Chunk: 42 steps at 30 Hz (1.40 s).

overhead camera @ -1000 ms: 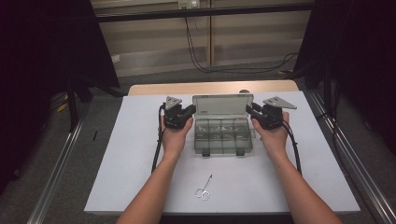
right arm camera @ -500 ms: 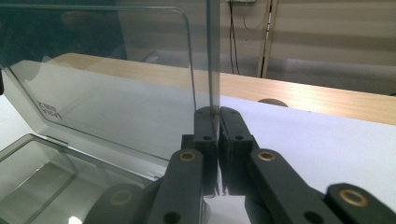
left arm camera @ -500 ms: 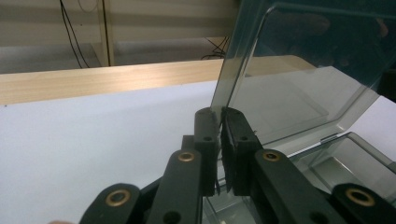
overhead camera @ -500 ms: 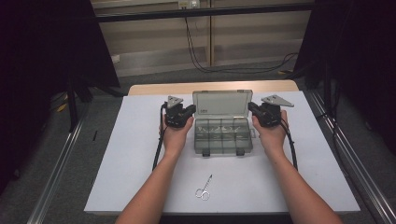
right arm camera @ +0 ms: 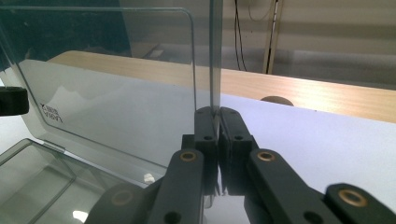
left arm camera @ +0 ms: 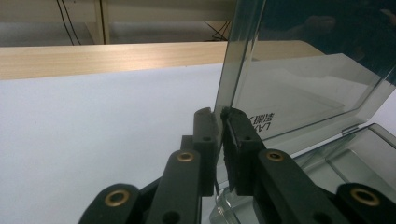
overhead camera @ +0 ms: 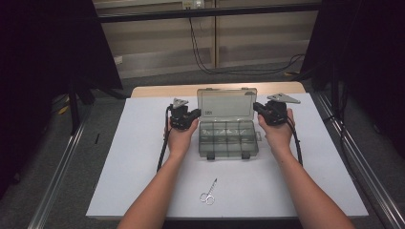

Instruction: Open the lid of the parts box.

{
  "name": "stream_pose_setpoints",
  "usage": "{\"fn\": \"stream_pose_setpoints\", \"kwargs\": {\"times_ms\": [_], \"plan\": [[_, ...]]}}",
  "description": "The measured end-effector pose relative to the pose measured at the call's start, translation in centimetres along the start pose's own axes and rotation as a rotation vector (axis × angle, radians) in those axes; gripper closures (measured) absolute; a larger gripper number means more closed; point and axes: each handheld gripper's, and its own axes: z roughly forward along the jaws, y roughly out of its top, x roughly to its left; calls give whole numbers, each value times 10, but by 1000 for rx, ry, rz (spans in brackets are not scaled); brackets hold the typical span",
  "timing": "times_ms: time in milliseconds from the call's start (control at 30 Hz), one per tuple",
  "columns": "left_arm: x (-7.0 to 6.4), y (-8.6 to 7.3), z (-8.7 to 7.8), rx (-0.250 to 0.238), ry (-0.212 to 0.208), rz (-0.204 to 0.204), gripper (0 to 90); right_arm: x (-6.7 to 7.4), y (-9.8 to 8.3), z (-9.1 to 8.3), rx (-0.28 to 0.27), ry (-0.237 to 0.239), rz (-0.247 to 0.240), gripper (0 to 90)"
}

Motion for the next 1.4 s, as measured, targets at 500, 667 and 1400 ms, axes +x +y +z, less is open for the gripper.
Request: {"fn": "stream_pose_setpoints", "kwargs": {"times_ms": [500,667,1400], "plan": [[8,9,10,75,2,-39,868,-7,8,17,58,-5,73,862],[10,11,13,88,-14,-52,868,-12,5,22,92,9,117,855],[25,13,20,142,-73,-181,869,-19,5,38,167,16,152,878]]}}
